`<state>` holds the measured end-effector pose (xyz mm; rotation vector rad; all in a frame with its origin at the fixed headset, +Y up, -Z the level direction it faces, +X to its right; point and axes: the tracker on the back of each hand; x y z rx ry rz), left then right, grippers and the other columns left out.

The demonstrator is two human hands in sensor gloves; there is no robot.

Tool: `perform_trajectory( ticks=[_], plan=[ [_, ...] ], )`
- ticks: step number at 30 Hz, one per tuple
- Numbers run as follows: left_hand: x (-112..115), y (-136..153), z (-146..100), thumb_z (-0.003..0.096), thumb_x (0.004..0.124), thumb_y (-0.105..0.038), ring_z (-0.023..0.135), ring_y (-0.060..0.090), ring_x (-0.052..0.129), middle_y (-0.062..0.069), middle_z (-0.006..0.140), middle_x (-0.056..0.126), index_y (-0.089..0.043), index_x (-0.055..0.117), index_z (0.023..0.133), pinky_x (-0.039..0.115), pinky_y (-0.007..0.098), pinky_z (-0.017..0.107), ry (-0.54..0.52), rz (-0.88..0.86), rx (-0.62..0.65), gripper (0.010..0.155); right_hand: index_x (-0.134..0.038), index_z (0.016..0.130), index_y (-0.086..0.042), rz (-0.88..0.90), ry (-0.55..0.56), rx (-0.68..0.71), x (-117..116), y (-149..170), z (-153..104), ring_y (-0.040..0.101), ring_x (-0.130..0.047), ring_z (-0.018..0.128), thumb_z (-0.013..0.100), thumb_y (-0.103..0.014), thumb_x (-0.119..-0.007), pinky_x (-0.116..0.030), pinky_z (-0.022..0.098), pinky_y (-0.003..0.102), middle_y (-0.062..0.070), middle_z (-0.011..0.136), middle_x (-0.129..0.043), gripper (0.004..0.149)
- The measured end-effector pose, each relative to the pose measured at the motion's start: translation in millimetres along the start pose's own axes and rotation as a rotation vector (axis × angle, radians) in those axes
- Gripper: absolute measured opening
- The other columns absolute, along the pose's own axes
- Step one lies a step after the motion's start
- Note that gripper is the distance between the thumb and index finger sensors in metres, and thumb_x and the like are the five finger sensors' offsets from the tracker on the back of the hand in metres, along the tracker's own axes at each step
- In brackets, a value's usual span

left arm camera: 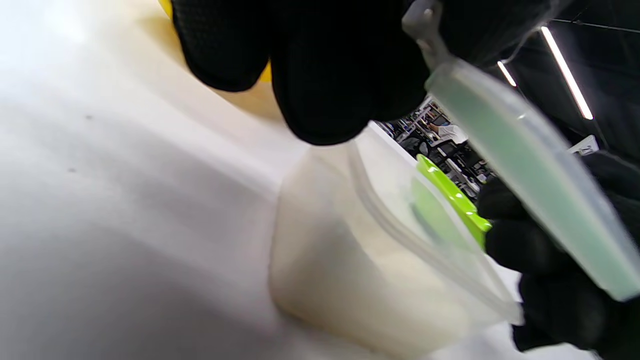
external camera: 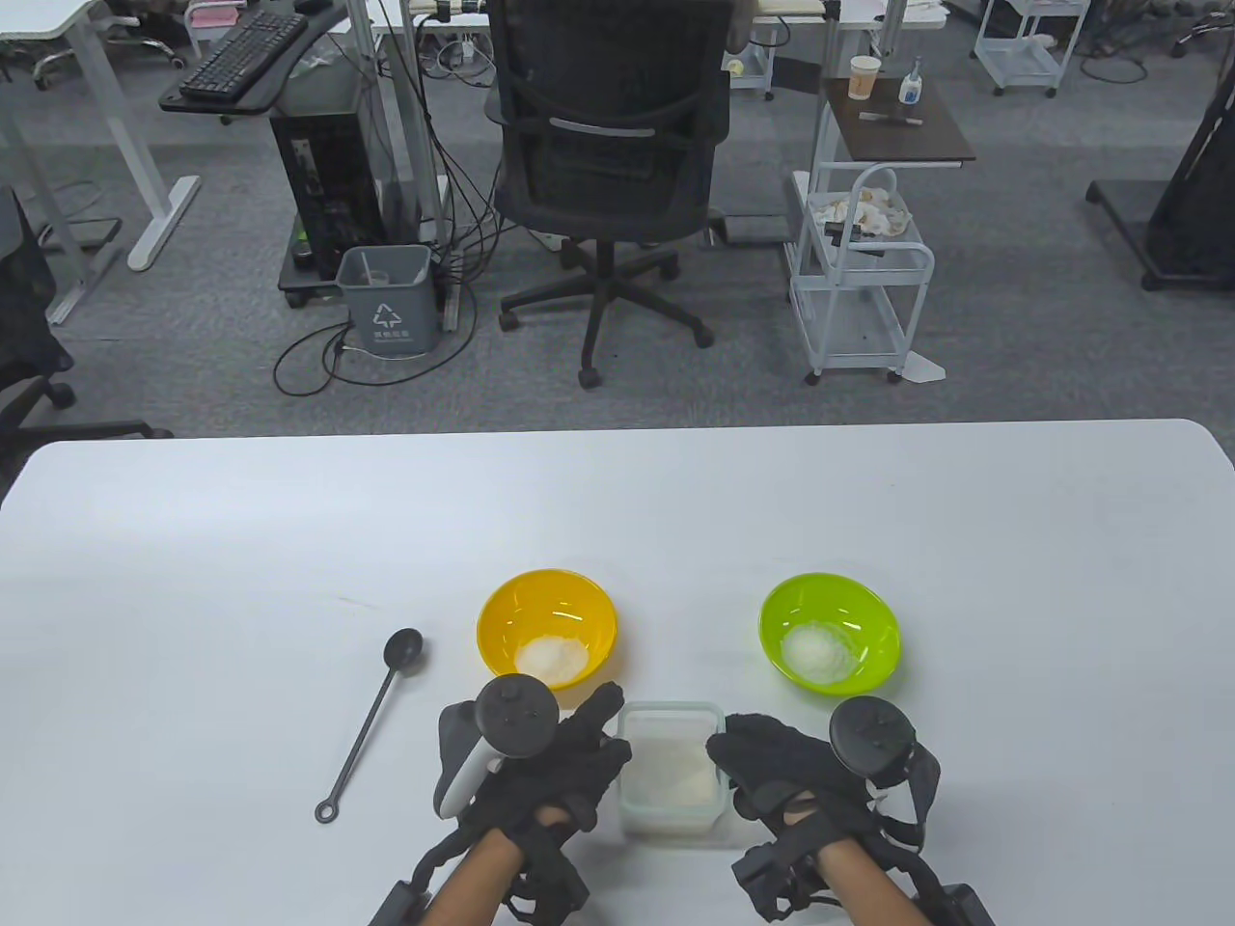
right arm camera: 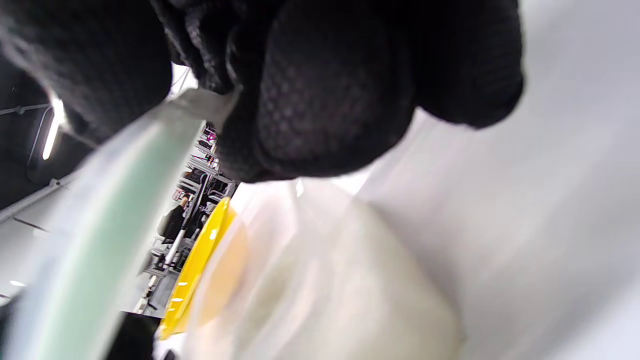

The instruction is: Scoop white sugar from container into bowls

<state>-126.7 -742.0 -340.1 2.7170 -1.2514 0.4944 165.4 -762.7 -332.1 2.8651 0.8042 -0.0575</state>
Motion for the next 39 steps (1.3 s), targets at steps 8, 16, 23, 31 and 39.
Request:
perform_trajectory(
  ticks=[8,16,23,31,39],
  plan=[
    [3,2,6,0.0448,0.074,-0.055,0.054,0.004,0.105,-0.02,0.072,0.094,-0.035,0.055,0.108,0.084,0.038,0.057,-0.031,0.093,-0.078,0.069,-0.071,0.096,-0.017,-0.065,0.002,-0.018,-3,0,3,0.018,-0.101,0.04,0.042,-0.04,-0.089,-0.082,0.046,0.042,0.007,0.072,-0.096,0.061],
    [8,4,13,0.0442,0.075,-0.056,0.05,0.003,0.106,-0.02,0.069,0.096,-0.035,0.057,0.107,0.085,0.037,0.055,-0.008,0.141,-0.116,0.068,-0.076,0.093,-0.017,-0.159,0.015,-0.02,-6,-2,4,0.018,-0.102,0.034,0.042,-0.043,-0.09,-0.084,0.043,0.041,0.007,0.065,-0.099,0.058],
    [9,6,13,0.0434,0.077,-0.055,0.046,0.004,0.107,-0.019,0.065,0.098,-0.034,0.062,0.105,0.086,0.037,0.052,0.001,0.127,-0.122,0.067,-0.08,0.09,-0.017,-0.137,-0.027,-0.037,-7,-3,4,0.018,-0.102,0.031,0.043,-0.043,-0.089,-0.084,0.041,0.042,0.008,0.062,-0.1,0.054],
    [10,8,12,0.0426,0.077,-0.056,0.045,0.005,0.107,-0.019,0.065,0.099,-0.033,0.066,0.103,0.086,0.038,0.051,0.006,0.106,-0.141,0.065,-0.078,0.092,-0.017,-0.126,-0.052,-0.059,-7,-2,2,0.02,-0.102,0.033,0.044,-0.042,-0.088,-0.083,0.042,0.043,0.009,0.064,-0.099,0.055],
    [13,-8,2,0.041,0.076,-0.06,0.052,0.009,0.108,-0.018,0.072,0.097,-0.038,0.075,0.09,0.084,0.04,0.054,-0.158,0.366,-0.11,0.054,-0.081,0.09,-0.022,-0.471,0.095,0.122,-10,-24,-13,0.026,-0.099,0.044,0.044,-0.046,-0.086,-0.078,0.05,0.048,0.013,0.075,-0.093,0.051]
  ],
)
Point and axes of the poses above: the tracker on the back of each hand, its own y axis roughly to the little-finger side, its own z axis roughly from the wrist to the fingertips, x = y × z
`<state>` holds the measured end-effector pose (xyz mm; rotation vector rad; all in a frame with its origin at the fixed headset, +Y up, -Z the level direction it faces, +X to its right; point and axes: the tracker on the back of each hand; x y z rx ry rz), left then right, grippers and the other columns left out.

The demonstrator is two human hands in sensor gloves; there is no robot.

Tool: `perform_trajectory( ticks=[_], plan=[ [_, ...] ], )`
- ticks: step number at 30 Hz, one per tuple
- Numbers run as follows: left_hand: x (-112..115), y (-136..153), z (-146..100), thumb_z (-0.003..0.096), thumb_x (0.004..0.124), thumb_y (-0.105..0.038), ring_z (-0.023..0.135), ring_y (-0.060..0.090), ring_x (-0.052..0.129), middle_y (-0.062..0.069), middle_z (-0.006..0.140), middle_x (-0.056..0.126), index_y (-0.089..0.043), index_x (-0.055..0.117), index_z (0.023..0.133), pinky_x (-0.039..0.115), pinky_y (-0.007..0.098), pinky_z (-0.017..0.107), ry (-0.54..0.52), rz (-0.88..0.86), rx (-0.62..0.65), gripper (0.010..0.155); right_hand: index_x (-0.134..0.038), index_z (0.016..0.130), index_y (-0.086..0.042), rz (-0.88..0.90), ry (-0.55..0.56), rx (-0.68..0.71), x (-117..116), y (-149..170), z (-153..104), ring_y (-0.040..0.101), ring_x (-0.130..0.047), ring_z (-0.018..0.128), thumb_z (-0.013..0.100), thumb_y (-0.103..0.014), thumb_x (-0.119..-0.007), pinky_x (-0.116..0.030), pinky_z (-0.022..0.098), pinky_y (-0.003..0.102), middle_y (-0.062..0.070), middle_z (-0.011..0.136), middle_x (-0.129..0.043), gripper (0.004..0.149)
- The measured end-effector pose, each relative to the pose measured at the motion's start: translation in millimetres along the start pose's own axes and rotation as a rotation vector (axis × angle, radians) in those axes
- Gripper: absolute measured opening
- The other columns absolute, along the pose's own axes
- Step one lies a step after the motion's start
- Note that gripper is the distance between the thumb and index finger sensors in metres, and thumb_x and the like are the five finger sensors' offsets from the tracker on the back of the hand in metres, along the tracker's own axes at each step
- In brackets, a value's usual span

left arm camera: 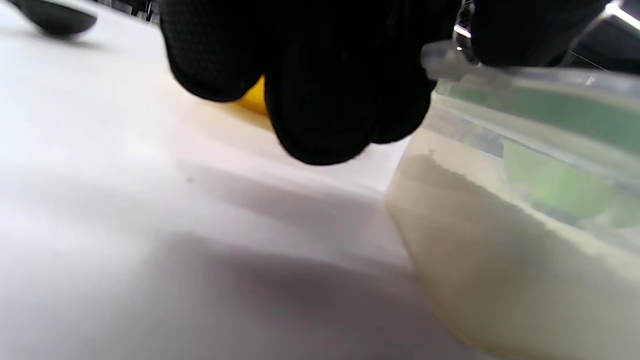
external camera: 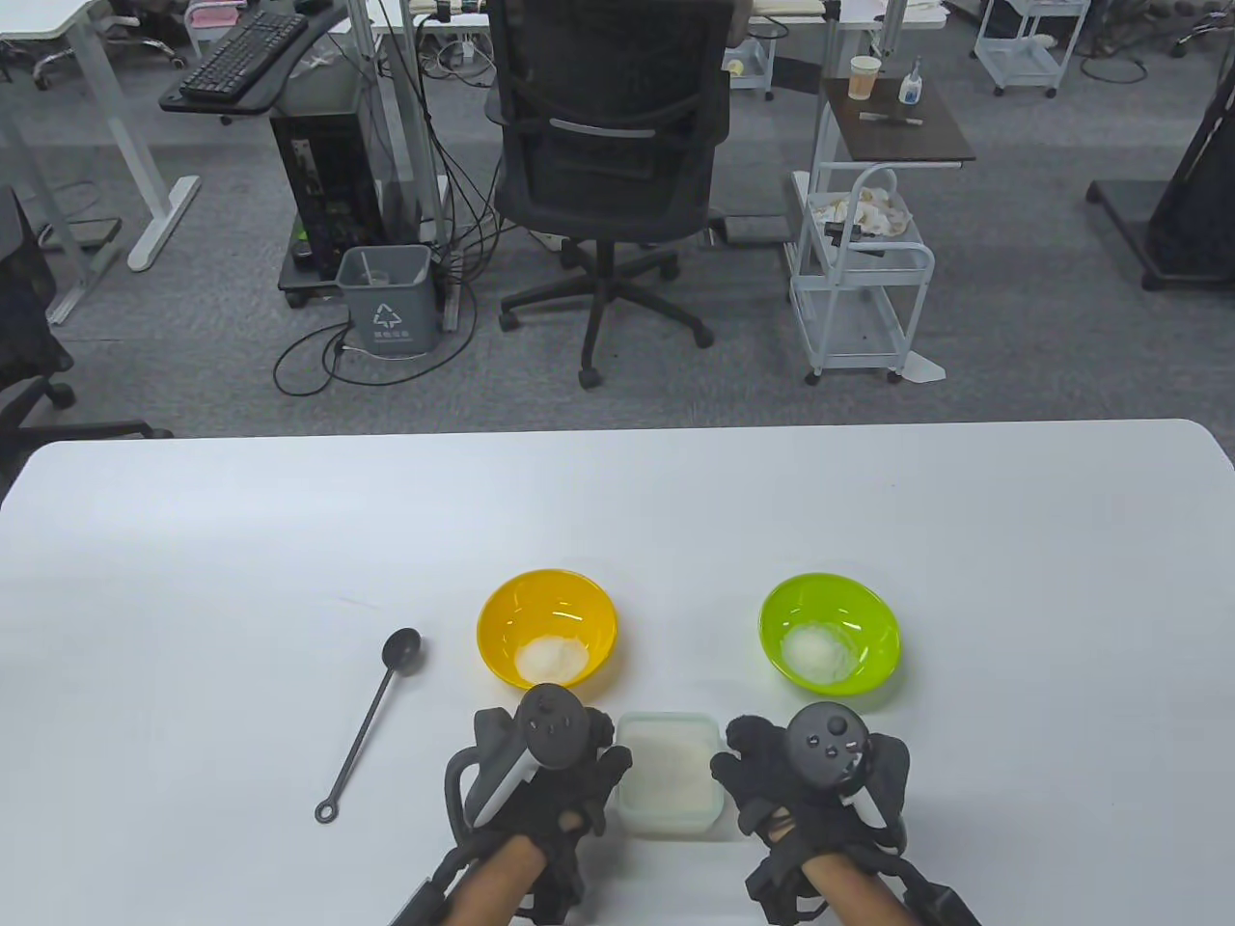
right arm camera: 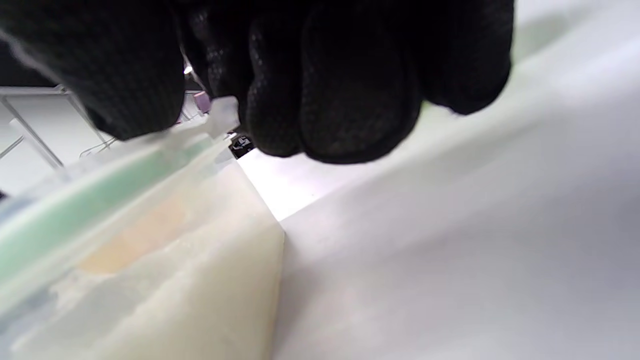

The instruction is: Scoop white sugar from container into bowls

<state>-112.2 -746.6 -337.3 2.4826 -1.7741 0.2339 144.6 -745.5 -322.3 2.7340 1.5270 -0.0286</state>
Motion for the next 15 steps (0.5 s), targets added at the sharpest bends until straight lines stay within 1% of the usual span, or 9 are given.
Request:
perform_trajectory(
  ticks=[2,4,6,7,10,13,15],
  plan=[
    [1,-5,-2,0.0419,0.074,-0.059,0.05,0.01,0.109,-0.015,0.07,0.1,-0.036,0.079,0.089,0.085,0.041,0.053,-0.023,0.052,0.01,0.053,-0.084,0.089,-0.021,-0.033,0.01,0.01,-1,-3,-2,0.027,-0.1,0.045,0.045,-0.046,-0.085,-0.077,0.05,0.048,0.015,0.075,-0.094,0.05],
    [4,-8,-3,0.0431,0.07,-0.058,0.048,0.011,0.111,-0.013,0.068,0.103,-0.032,0.083,0.087,0.086,0.041,0.052,-0.015,0.077,0.011,0.053,-0.086,0.087,-0.017,-0.03,-0.019,0.003,-5,-5,-3,0.028,-0.101,0.044,0.047,-0.045,-0.08,-0.077,0.051,0.049,0.015,0.073,-0.096,0.049],
    [6,-7,-3,0.0435,0.068,-0.057,0.045,0.01,0.111,-0.013,0.066,0.103,-0.028,0.082,0.087,0.087,0.04,0.05,0.016,0.04,-0.011,0.054,-0.084,0.087,-0.014,0.013,-0.034,-0.009,-8,-3,-3,0.028,-0.101,0.043,0.048,-0.043,-0.079,-0.078,0.05,0.049,0.017,0.072,-0.095,0.05],
    [7,-5,-1,0.0436,0.068,-0.056,0.044,0.009,0.111,-0.013,0.065,0.103,-0.027,0.082,0.087,0.088,0.04,0.049,0.038,-0.014,-0.031,0.054,-0.083,0.088,-0.013,0.04,-0.05,-0.024,-8,-1,-2,0.027,-0.101,0.042,0.048,-0.043,-0.078,-0.078,0.049,0.048,0.017,0.071,-0.096,0.05],
    [12,2,2,0.0444,0.067,-0.055,0.044,0.009,0.111,-0.013,0.066,0.102,-0.024,0.079,0.089,0.087,0.04,0.049,0.146,-0.168,-0.089,0.055,-0.081,0.088,-0.01,0.202,-0.117,-0.107,-13,6,1,0.027,-0.101,0.041,0.048,-0.041,-0.078,-0.078,0.049,0.048,0.019,0.07,-0.095,0.051],
    [13,5,3,0.0448,0.066,-0.055,0.046,0.009,0.11,-0.013,0.067,0.101,-0.024,0.078,0.09,0.087,0.04,0.05,0.156,-0.191,-0.086,0.055,-0.08,0.089,-0.009,0.297,-0.165,-0.138,-15,12,4,0.027,-0.1,0.042,0.048,-0.039,-0.078,-0.078,0.049,0.049,0.02,0.071,-0.094,0.051],
    [13,4,2,0.0448,0.066,-0.055,0.046,0.009,0.11,-0.013,0.067,0.101,-0.025,0.078,0.09,0.087,0.04,0.05,0.143,-0.171,-0.081,0.055,-0.079,0.089,-0.01,0.298,-0.175,-0.135,-16,14,4,0.027,-0.1,0.043,0.048,-0.04,-0.077,-0.078,0.05,0.048,0.019,0.071,-0.094,0.051]
  ],
)
Point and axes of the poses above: the tracker on the back of each hand, its own y axis roughly to the little-finger side, its own z axis roughly from the wrist to the fingertips, x = y × z
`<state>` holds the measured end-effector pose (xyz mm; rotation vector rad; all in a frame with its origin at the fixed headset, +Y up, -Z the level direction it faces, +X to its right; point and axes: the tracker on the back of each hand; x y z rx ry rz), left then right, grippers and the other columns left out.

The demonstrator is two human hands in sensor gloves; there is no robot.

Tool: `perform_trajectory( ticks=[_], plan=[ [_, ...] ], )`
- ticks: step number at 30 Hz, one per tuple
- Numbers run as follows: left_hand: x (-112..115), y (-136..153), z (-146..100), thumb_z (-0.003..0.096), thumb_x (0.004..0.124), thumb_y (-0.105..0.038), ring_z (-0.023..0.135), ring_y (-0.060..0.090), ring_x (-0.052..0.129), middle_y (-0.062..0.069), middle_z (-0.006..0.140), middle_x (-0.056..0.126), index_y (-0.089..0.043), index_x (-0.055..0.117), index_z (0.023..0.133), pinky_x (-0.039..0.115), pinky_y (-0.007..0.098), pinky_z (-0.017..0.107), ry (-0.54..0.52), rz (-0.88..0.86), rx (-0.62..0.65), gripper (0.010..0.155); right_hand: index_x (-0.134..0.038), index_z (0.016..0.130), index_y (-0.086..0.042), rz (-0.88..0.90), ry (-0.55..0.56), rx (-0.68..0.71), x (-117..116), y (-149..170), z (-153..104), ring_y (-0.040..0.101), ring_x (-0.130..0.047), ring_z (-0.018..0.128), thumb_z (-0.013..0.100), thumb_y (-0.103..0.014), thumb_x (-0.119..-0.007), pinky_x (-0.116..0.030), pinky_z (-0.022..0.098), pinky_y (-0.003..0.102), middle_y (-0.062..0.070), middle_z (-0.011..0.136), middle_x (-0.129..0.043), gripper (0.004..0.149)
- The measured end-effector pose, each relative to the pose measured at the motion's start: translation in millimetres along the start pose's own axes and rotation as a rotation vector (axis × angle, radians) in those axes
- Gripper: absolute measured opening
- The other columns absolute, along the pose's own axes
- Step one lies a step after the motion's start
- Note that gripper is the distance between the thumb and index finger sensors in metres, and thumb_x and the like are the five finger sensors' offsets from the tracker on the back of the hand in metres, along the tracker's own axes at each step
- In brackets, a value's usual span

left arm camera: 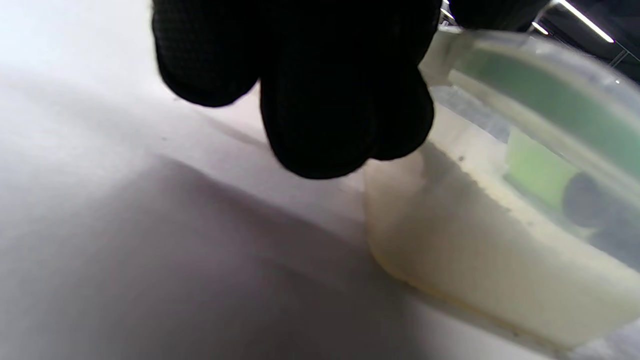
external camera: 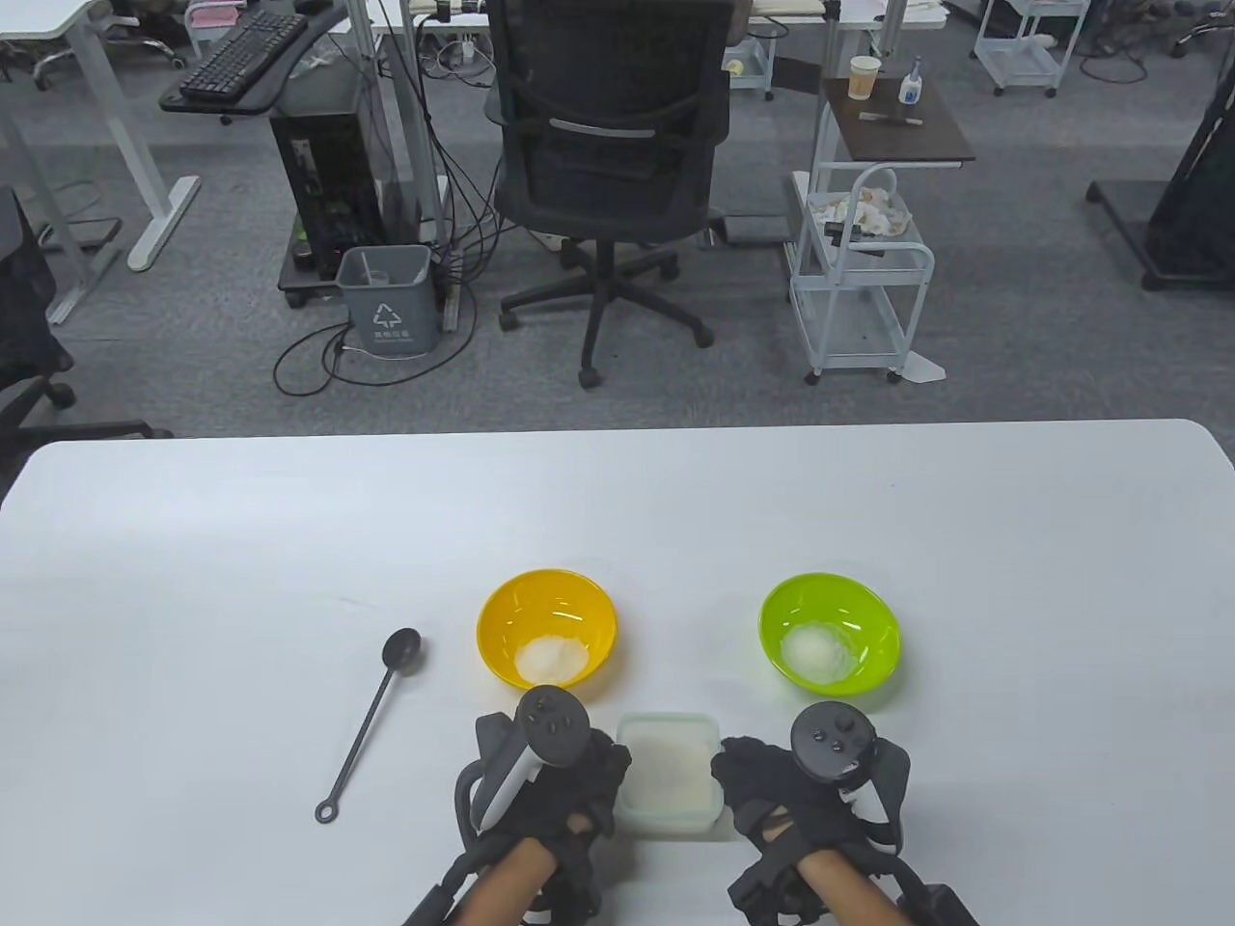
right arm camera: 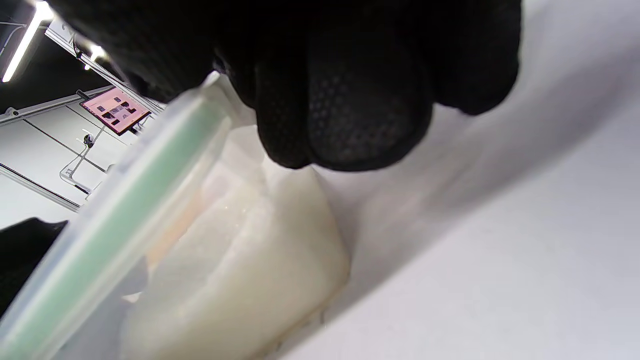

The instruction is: Scoop white sugar from container into bowls

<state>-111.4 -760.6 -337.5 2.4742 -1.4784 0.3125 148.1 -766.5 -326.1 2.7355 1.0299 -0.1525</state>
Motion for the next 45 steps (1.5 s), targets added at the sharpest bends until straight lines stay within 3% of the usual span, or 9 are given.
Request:
perform_trajectory(
  ticks=[11,16,20,26,31,35,45],
  plan=[
    [-4,-1,0,0.0439,0.068,-0.056,0.054,0.013,0.11,-0.011,0.074,0.101,-0.028,0.079,0.092,0.084,0.043,0.055,-0.04,0.068,0.039,0.057,-0.08,0.09,-0.013,-0.03,0.005,0.017,3,0,1,0.029,-0.101,0.047,0.047,-0.042,-0.078,-0.077,0.052,0.05,0.018,0.075,-0.093,0.052],
    [-20,-12,-14,0.0414,0.071,-0.061,0.072,0.018,0.105,-0.006,0.091,0.093,-0.031,0.073,0.099,0.079,0.047,0.064,-0.192,0.237,0.142,0.065,-0.079,0.093,-0.015,-0.181,0.086,0.107,11,-8,-3,0.032,-0.1,0.055,0.046,-0.045,-0.081,-0.075,0.056,0.051,0.018,0.081,-0.091,0.055],
    [-32,-23,-27,0.0398,0.071,-0.066,0.097,0.021,0.088,-0.007,0.111,0.071,-0.038,0.06,0.106,0.066,0.052,0.076,-0.266,0.41,0.284,0.073,-0.073,0.098,-0.02,-0.434,0.241,0.301,30,-29,-17,0.035,-0.095,0.069,0.046,-0.047,-0.08,-0.069,0.063,0.054,0.017,0.093,-0.083,0.059],
    [-43,-20,-36,0.0383,0.067,-0.071,0.119,0.027,0.047,-0.013,0.124,0.035,-0.047,0.039,0.112,0.033,0.057,0.085,-0.332,0.551,0.315,0.082,-0.061,0.105,-0.028,-0.695,0.373,0.435,55,-44,-36,0.038,-0.078,0.093,0.046,-0.057,-0.077,-0.055,0.073,0.059,0.014,0.11,-0.064,0.068],
    [-39,-2,-32,0.037,0.065,-0.074,0.121,0.029,0.027,-0.014,0.124,0.019,-0.049,0.03,0.112,0.021,0.057,0.084,-0.351,0.531,0.312,0.087,-0.048,0.109,-0.034,-0.82,0.361,0.474,55,-30,-40,0.039,-0.058,0.108,0.044,-0.065,-0.072,-0.044,0.077,0.063,0.011,0.119,-0.045,0.077],
    [-27,10,-26,0.0367,0.065,-0.075,0.121,0.029,0.021,-0.013,0.123,0.014,-0.049,0.023,0.111,0.016,0.058,0.082,-0.278,0.483,0.3,0.089,-0.042,0.111,-0.034,-0.802,0.287,0.444,43,-10,-36,0.042,-0.044,0.112,0.043,-0.068,-0.071,-0.035,0.078,0.066,0.012,0.121,-0.033,0.081],
    [-21,12,-28,0.0369,0.065,-0.075,0.121,0.029,0.023,-0.013,0.123,0.016,-0.049,0.025,0.112,0.017,0.058,0.082,-0.261,0.504,0.298,0.088,-0.04,0.111,-0.034,-0.808,0.294,0.437,42,-6,-37,0.042,-0.038,0.114,0.043,-0.07,-0.07,-0.033,0.078,0.067,0.012,0.121,-0.03,0.083]
  ],
)
Point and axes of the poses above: the tracker on the back of each hand, its own y axis roughly to the little-finger side, its own z axis roughly from the wrist to the fingertips, x = y × z
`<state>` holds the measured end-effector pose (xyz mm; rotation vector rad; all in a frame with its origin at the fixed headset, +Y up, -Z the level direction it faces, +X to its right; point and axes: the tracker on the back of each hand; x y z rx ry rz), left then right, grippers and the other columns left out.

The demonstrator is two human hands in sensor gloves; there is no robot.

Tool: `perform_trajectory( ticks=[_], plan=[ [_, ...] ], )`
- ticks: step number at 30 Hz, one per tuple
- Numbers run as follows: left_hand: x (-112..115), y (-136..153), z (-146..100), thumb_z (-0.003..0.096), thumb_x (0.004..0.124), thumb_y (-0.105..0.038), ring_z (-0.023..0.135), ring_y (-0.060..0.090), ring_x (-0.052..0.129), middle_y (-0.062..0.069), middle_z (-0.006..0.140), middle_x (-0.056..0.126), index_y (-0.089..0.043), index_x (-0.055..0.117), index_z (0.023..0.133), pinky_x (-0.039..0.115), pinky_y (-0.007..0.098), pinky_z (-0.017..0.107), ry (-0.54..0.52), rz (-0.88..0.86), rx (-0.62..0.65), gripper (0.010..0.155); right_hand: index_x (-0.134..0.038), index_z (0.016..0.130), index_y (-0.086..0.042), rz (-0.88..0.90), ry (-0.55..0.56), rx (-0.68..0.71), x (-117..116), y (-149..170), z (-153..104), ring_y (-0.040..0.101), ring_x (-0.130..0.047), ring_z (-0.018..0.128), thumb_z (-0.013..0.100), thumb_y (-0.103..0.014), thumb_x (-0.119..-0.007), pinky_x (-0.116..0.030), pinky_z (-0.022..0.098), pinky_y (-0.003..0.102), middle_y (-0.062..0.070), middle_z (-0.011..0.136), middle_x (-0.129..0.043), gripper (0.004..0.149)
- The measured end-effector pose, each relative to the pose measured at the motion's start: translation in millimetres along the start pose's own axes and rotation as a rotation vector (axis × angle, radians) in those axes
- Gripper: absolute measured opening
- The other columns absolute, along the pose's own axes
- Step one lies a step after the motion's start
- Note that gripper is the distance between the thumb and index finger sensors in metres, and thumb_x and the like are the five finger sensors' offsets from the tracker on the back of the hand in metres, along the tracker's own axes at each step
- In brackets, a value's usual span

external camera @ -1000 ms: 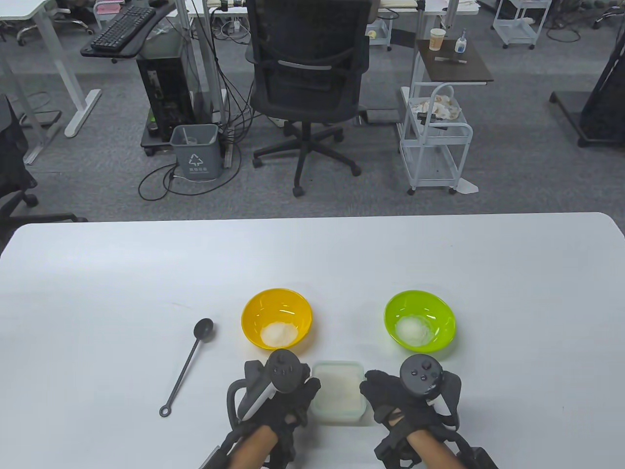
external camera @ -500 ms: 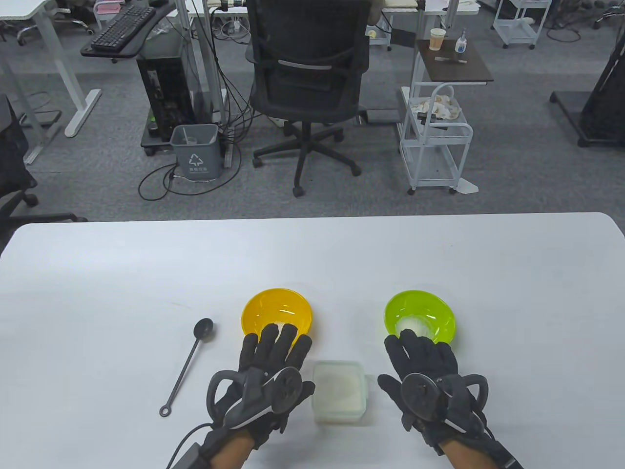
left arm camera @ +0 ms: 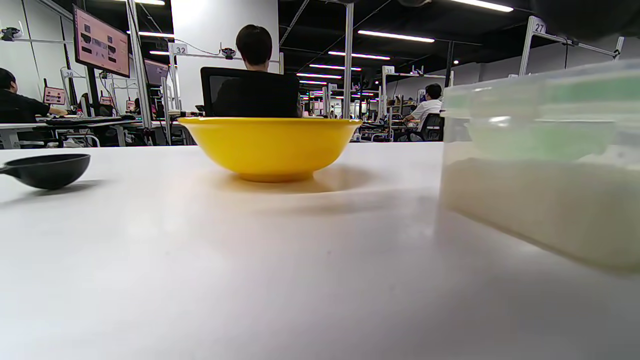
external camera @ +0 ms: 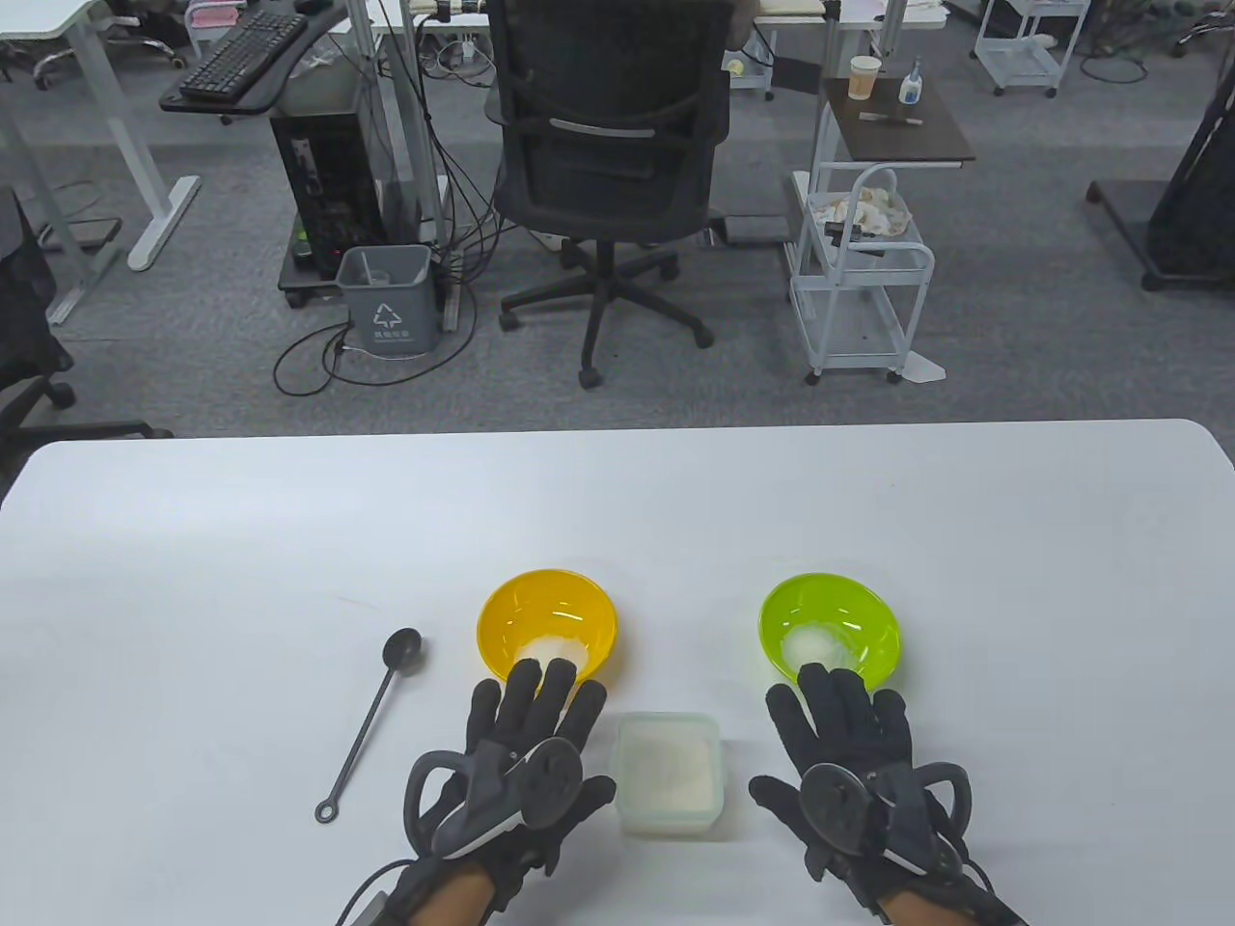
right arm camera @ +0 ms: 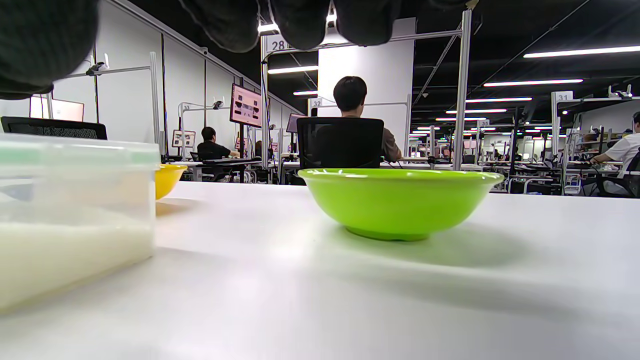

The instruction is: Scoop white sugar from container into bowls

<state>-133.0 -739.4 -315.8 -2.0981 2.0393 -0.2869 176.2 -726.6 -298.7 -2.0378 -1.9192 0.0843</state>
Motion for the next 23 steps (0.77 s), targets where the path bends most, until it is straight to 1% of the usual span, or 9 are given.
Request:
perform_trajectory(
  ticks=[3,15,23],
  plan=[
    [2.4,1.2,-0.2,0.0369,0.065,-0.075,0.121,0.029,0.023,-0.013,0.123,0.015,-0.049,0.025,0.112,0.016,0.058,0.082,0.026,-0.017,-0.008,0.088,-0.041,0.111,-0.034,0.004,-0.007,-0.008,-1.0,1.4,-0.3,0.042,-0.039,0.114,0.043,-0.07,-0.07,-0.033,0.078,0.067,0.012,0.121,-0.031,0.082],
    [1.9,2.2,-1.0,0.037,0.065,-0.074,0.121,0.029,0.025,-0.013,0.124,0.018,-0.048,0.028,0.112,0.017,0.058,0.082,0.029,-0.025,-0.014,0.088,-0.042,0.111,-0.033,0.028,-0.02,-0.018,-2.4,1.5,0.8,0.042,-0.04,0.113,0.043,-0.069,-0.07,-0.033,0.078,0.067,0.013,0.121,-0.032,0.082],
    [1.9,1.3,-1.1,0.0372,0.065,-0.074,0.121,0.029,0.026,-0.012,0.124,0.019,-0.048,0.029,0.112,0.017,0.058,0.082,0.05,-0.024,-0.014,0.087,-0.043,0.111,-0.032,0.02,-0.022,-0.016,-2.5,1.1,0.8,0.042,-0.041,0.113,0.043,-0.069,-0.07,-0.034,0.078,0.067,0.013,0.121,-0.034,0.082]
  ],
)
Point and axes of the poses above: the tracker on the back of each hand, its own y axis roughly to the little-finger side, its own z axis roughly from the wrist to the fingertips, x = y × z
